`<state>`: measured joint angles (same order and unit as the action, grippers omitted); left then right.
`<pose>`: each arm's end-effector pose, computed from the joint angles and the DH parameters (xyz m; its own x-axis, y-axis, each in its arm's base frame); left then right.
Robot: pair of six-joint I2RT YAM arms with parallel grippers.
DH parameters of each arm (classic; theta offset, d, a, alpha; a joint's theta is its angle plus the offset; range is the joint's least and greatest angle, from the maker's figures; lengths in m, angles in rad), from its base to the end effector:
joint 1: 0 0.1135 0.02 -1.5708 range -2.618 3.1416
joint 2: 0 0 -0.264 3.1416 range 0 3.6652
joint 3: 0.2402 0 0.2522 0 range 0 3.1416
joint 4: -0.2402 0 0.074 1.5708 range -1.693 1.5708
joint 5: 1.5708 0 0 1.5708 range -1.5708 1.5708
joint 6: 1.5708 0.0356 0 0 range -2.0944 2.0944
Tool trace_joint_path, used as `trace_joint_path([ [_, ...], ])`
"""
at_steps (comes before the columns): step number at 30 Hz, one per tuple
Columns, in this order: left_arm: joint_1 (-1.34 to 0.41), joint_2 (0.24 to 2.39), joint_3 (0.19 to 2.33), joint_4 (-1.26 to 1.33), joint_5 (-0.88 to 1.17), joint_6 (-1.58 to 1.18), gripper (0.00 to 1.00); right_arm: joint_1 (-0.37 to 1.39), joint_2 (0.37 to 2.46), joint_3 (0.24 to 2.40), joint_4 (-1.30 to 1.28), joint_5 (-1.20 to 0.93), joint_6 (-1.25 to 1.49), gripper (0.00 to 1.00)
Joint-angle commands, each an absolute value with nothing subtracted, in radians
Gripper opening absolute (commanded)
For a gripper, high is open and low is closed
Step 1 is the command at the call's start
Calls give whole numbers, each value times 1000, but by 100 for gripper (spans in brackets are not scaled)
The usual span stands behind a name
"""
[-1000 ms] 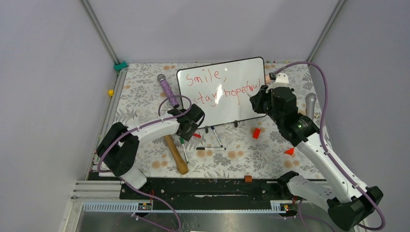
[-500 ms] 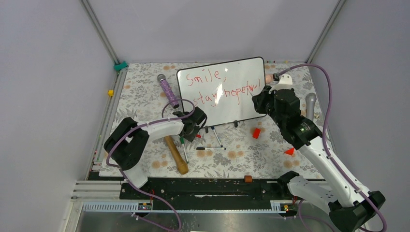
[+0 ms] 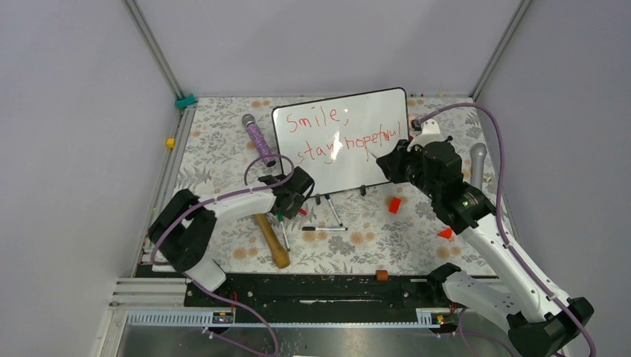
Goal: Write a sentence on the whiteboard
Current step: Pick up the pen cap from the center of the board, then insert the whiteboard marker without the cap into the pen cap.
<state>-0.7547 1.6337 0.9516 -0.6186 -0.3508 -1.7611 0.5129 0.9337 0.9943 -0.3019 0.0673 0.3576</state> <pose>0.2220 -0.1920 0.1656 -0.4334 -0.8583 -0.2747 -0.7984 0.5070 -0.3247 0.1843 0.1010 0.3743 -0.3465 0.2057 -0.9152 -0.3324 0.8854 0.3248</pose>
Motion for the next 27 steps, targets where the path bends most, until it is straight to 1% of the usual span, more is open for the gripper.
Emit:
trace_joint_path([
  [1, -760, 1436, 887, -627, -359, -1772, 0, 531, 878, 884, -206, -219, 382, 0],
  [3, -761, 1360, 842, -627, -342, -1802, 0, 561, 883, 831, -146, -266, 400, 0],
  [5, -761, 1282, 794, -628, -328, -1848, 0, 626, 896, 783, -82, -263, 403, 0],
  [11, -749, 1030, 669, -627, -376, -1932, 0, 801, 933, 678, 161, -152, 385, 0],
  [15, -736, 882, 641, -626, -426, -1937, 0, 914, 1020, 657, 259, -105, 352, 0],
  [18, -725, 833, 640, -632, -434, -1930, 0, 990, 1057, 634, 338, -52, 328, 0],
  [21, -710, 818, 648, -634, -399, -1919, 0, 1041, 1074, 608, 418, -26, 319, 0],
  [27, -703, 831, 667, -634, -362, -1909, 0, 1075, 1098, 626, 429, -5, 288, 0],
])
